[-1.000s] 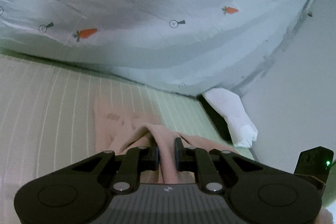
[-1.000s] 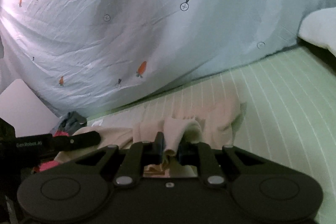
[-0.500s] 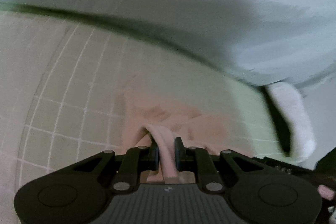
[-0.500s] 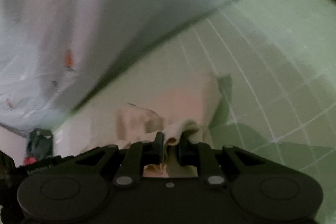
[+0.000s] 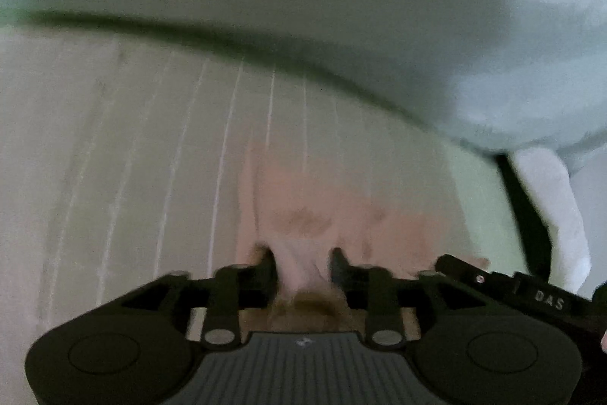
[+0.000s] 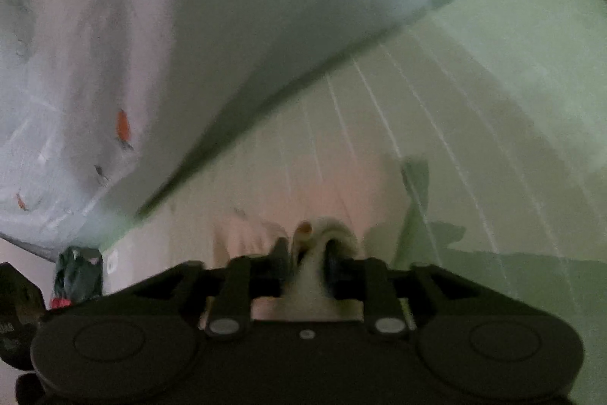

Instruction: Fold clothes

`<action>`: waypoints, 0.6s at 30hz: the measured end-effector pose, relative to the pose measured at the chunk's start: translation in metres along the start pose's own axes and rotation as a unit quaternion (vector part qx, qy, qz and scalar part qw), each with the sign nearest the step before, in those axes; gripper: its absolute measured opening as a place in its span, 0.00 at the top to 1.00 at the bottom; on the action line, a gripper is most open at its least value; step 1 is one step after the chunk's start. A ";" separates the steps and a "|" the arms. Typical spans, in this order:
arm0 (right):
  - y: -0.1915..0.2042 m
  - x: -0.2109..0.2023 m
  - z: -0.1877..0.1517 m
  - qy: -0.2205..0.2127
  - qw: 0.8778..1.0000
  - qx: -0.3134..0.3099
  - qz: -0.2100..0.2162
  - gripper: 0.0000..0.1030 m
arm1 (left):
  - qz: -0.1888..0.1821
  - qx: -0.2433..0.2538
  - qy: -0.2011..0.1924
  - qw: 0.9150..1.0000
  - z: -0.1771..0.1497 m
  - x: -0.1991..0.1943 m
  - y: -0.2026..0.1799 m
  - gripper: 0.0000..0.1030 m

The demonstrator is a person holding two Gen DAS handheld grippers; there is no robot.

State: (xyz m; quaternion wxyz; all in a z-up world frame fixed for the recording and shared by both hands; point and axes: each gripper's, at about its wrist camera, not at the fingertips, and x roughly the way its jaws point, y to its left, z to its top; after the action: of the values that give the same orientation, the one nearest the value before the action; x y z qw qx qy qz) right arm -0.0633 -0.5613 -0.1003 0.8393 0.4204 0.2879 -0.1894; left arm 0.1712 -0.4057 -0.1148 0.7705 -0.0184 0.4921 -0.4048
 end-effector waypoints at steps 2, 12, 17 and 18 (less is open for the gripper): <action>0.006 -0.009 0.008 -0.041 0.999 -0.017 -0.008 0.50 | 0.000 0.002 -0.046 0.999 0.012 -0.012 0.000 0.30; 0.002 -0.009 0.000 -0.042 0.997 -0.037 -0.052 0.20 | 0.026 0.033 0.007 0.999 -0.012 0.005 0.015 0.19; -0.002 0.013 -0.021 0.004 0.997 -0.040 -0.070 0.20 | 0.019 0.037 0.053 0.998 -0.040 0.025 0.016 0.19; -0.002 0.016 -0.023 0.008 0.997 -0.042 -0.071 0.20 | 0.015 0.032 0.050 0.998 -0.044 0.026 0.016 0.19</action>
State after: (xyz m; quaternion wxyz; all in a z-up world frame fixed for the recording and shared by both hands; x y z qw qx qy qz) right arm -0.0595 -0.5448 -0.1225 0.8383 0.3649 0.3316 -0.2327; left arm 0.1521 -0.3957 -0.1636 0.7509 0.0337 0.5171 -0.4093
